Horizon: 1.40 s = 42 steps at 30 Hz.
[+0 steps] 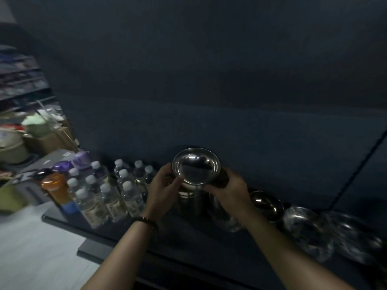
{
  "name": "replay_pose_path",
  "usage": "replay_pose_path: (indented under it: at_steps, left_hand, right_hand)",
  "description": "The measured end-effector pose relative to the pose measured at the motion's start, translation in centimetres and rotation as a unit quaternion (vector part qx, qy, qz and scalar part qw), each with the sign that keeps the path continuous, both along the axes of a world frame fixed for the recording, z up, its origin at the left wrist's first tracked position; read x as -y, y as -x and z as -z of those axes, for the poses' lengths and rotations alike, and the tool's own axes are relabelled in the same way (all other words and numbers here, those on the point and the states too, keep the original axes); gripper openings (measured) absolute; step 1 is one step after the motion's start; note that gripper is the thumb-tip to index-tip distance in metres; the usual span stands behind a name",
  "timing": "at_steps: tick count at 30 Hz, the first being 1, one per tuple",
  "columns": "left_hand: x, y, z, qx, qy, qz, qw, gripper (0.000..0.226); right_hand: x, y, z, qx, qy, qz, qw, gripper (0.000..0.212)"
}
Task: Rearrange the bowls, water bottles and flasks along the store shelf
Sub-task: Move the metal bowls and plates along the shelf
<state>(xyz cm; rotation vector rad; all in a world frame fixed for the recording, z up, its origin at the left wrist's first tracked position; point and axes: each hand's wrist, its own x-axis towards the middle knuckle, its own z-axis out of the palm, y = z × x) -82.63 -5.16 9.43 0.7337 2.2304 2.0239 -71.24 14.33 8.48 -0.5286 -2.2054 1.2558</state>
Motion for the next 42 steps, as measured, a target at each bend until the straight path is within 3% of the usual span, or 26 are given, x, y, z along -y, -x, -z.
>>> replay_pose_path:
  at_steps: [8,12,17,20,22,25,27,30,33,37,42]
  left_hand:
    - [0.5,4.7,3.2,-0.029,0.155,-0.017,0.987,0.025]
    - [-0.2,5.1,4.8,-0.009,0.196,-0.005,0.981,0.024]
    - [-0.9,5.0,6.3,-0.016,0.220,-0.021,0.975,0.027]
    - [-0.8,4.2,5.7,-0.008,0.230,-0.042,0.972,0.021]
    - [-0.8,2.7,4.9,-0.048,0.226,-0.071,0.970,0.020]
    - [-1.5,-1.7,4.0,-0.245,0.281,-0.104,0.922,0.041]
    - [-2.6,-5.2,3.7,-0.347,0.313,-0.061,0.882,0.035]
    - [-5.6,-10.4,2.7,-0.345,0.314,0.041,0.884,0.028]
    - [-10.2,-15.8,1.8,-0.362,0.318,0.123,0.867,0.028]
    - [-17.5,-24.1,1.1,-0.391,0.326,0.249,0.824,0.030]
    - [-25.6,-36.7,1.2,-0.420,0.271,0.374,0.781,0.024]
  right_hand:
    - [0.5,5.1,1.3,0.079,-0.029,-0.020,0.996,0.074]
    - [0.3,5.6,2.7,0.116,-0.042,-0.016,0.992,0.063]
    - [-0.2,6.1,4.3,0.134,-0.053,-0.027,0.989,0.079]
    - [-0.2,5.5,4.0,0.134,-0.052,-0.039,0.989,0.078]
    - [-0.2,4.0,3.6,0.136,-0.056,-0.042,0.988,0.081]
    - [-0.7,-0.2,3.4,0.130,-0.048,-0.027,0.990,0.075]
    - [-1.4,-4.3,3.2,0.120,-0.048,-0.025,0.991,0.060]
    - [-3.0,-11.7,2.9,0.115,-0.071,-0.003,0.991,0.051]
    - [-5.7,-20.3,3.1,0.148,-0.102,0.061,0.982,0.061]
    - [-9.2,-31.9,3.5,0.192,-0.105,0.184,0.958,0.059]
    - [-12.0,-47.5,4.5,0.214,-0.073,0.332,0.916,0.051]
